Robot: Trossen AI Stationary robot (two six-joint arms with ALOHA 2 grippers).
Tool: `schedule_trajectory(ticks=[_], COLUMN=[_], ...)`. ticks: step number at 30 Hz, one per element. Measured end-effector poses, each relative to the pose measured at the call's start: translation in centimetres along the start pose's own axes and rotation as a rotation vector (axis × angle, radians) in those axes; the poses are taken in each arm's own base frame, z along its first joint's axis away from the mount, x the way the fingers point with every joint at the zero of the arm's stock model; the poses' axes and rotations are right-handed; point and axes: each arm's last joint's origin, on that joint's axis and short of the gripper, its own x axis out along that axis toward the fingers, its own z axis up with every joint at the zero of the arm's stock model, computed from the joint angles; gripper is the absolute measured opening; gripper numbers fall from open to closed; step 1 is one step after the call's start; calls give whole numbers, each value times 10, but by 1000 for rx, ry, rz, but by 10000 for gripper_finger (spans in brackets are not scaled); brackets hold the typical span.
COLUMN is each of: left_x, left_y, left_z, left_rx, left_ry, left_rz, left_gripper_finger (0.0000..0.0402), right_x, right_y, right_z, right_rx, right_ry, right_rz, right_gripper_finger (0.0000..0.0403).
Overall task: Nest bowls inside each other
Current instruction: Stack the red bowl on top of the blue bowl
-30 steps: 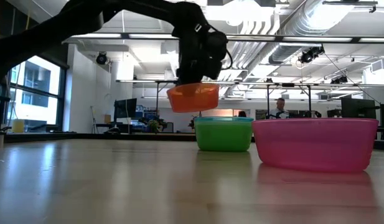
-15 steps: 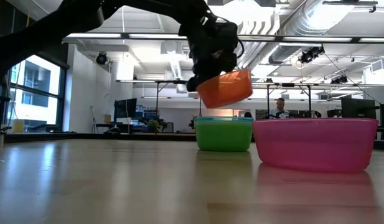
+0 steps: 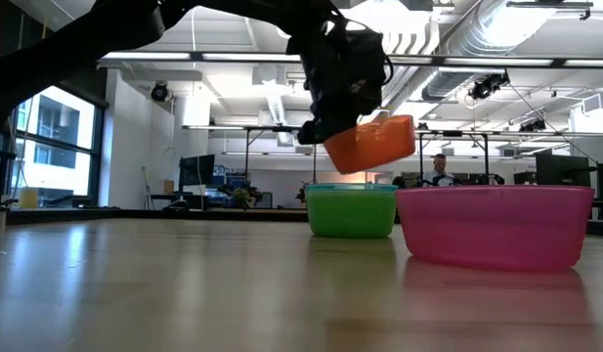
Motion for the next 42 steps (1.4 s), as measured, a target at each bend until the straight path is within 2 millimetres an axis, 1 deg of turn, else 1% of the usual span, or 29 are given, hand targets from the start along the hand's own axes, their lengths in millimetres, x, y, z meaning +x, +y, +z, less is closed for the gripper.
schedule_trajectory(ticks=[7,11,13,15,19,29,33,37,42], left_x=[20,27,27,27,25,25,32,42,46], left_y=[-6,-2,1,2,6,7,8,5,0], left_z=[-1,-5,-7,-5,-6,-9,-13,-18,-22], left_rx=[3,0,2,8,1,14,8,21,47], left_ry=[39,92,115,96,112,143,179,211,225], left_rz=[31,77,91,104,121,128,133,133,130], left_gripper_finger=[0,0,0,0,0,0,0,0,1], right_x=[0,0,0,0,0,0,0,0,0], right_y=[0,0,0,0,0,0,0,0,0], right_z=[0,-1,-1,-1,-1,-1,-1,-1,-1], right_rx=[5,9,9,8,-4,-17,-16,-6,2], right_ry=[1,7,10,10,10,10,10,9,9], right_rz=[1,3,4,4,4,3,3,2,2], right_gripper_finger=[99,99,99,99,99,99,99,99,99])
